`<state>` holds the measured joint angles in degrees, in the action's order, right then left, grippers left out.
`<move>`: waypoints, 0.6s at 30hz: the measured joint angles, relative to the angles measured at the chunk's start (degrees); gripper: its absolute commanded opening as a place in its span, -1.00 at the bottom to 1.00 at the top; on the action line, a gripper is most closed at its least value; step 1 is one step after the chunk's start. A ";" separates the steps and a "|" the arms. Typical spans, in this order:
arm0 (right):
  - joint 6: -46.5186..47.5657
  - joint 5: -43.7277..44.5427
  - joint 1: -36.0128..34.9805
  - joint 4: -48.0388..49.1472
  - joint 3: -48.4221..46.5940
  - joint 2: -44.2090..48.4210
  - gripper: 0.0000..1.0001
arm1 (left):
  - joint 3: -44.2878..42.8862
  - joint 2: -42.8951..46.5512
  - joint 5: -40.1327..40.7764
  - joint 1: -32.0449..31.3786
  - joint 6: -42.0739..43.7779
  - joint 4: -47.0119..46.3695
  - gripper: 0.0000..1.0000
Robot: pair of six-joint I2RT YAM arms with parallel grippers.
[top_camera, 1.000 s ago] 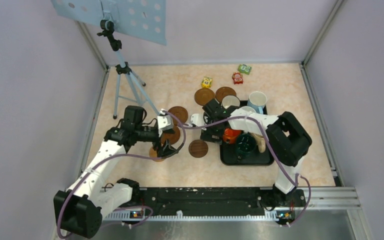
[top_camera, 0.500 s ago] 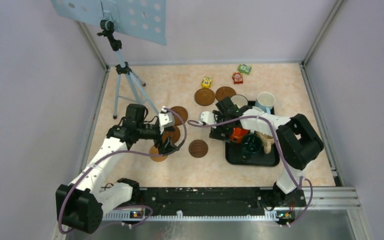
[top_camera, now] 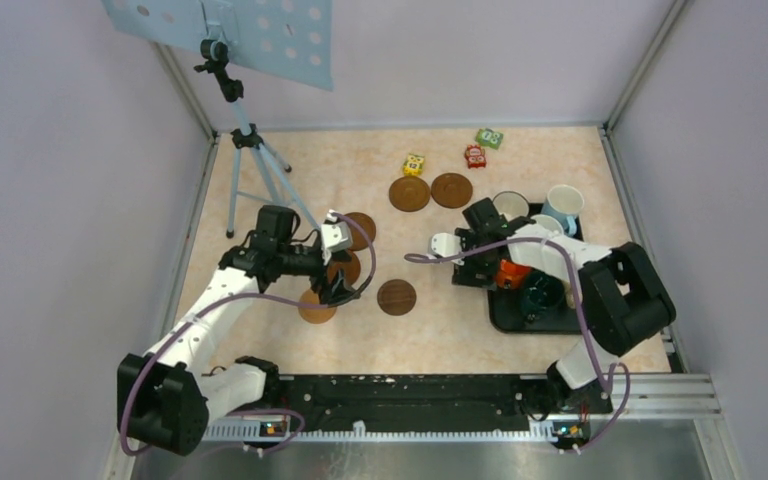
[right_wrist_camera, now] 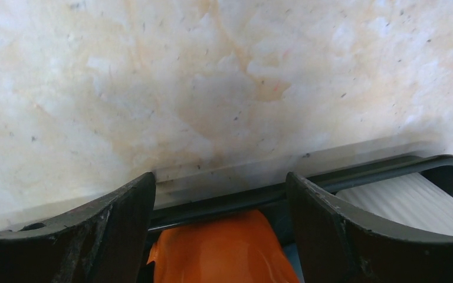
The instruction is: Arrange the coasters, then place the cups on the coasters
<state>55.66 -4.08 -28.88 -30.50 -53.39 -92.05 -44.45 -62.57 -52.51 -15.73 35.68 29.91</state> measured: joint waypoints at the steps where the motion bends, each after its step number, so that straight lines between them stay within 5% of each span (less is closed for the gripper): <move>1: 0.85 0.04 0.15 -0.39 0.22 0.28 0.60 | 0.00 -0.35 0.15 0.00 0.02 0.00 0.97; 18: 9.11 1.55 8.61 -6.25 1.27 1.92 0.56 | -0.17 -7.45 7.17 -2.45 0.15 -1.18 0.97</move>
<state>64.77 -2.52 -20.27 -36.75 -52.12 -90.13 -44.62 -70.02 -45.34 -18.17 35.83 28.73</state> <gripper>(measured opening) 0.795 0.987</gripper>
